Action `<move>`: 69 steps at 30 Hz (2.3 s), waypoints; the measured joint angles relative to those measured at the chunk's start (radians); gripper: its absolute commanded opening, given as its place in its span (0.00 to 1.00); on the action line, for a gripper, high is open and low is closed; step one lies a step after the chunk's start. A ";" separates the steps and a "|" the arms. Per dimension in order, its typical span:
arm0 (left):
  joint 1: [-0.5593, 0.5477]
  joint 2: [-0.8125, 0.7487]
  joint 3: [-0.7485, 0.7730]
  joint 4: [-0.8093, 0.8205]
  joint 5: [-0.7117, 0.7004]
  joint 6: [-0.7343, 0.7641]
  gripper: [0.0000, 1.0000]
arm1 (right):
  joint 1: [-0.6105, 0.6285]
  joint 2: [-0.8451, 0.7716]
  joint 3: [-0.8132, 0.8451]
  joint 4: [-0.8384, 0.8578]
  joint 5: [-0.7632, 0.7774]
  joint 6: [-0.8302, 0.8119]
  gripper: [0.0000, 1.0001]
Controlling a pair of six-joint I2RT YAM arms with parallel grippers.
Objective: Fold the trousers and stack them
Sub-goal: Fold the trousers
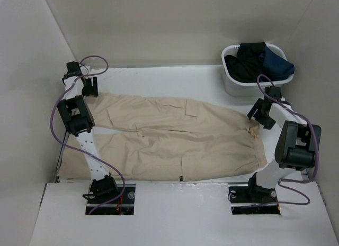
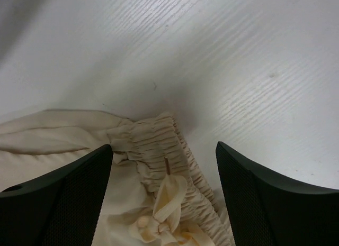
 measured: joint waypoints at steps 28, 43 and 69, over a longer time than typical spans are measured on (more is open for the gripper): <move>-0.063 -0.090 0.026 0.252 0.045 0.031 0.00 | -0.095 -0.260 -0.013 0.441 -0.213 0.009 0.00; -0.036 -0.909 -0.769 0.283 0.126 0.269 0.00 | -0.202 -0.313 -0.316 0.709 -0.374 0.133 0.00; 0.182 -1.917 -1.237 -0.199 0.097 0.666 0.00 | -0.373 -0.608 -0.544 0.798 -0.347 0.487 0.06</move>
